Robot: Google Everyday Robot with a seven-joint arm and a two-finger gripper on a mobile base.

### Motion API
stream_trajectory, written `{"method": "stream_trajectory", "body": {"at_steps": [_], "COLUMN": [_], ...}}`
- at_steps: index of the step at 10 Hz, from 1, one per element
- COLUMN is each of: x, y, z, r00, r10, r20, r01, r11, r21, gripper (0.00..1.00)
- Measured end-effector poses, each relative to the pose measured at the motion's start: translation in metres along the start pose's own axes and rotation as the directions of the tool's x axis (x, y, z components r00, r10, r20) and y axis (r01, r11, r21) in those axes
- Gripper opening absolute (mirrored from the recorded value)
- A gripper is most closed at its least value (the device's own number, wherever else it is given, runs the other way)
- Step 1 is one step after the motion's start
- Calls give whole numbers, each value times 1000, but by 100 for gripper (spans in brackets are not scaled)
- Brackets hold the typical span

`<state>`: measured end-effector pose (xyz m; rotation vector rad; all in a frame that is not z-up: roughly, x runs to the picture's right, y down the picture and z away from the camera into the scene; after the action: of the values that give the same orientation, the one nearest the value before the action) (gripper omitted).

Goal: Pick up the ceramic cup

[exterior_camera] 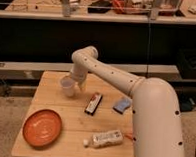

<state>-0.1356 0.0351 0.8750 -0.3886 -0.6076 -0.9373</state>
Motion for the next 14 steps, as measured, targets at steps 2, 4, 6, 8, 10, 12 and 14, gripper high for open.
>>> {"method": "stream_trajectory", "body": {"at_steps": [2,4,6,8,10,12,14], "x": [0,0,-2,-3,-5,-5,-5], "y": [1,3,3,3,3,3,6], "z": [4,5,5,7,9,10,1], "r00": [1000,1000,999,999,998,998,997], "r10": [-15,-23,-36,-45,-58,-65,-76], "r20": [4,6,9,11,13,13,11], "r01": [15,23,36,45,58,66,77], "r11": [1000,1000,999,999,998,997,997], "r21": [-6,-12,-16,-19,-22,-26,-30], "gripper": [80,78,67,47,27,6,2]}}
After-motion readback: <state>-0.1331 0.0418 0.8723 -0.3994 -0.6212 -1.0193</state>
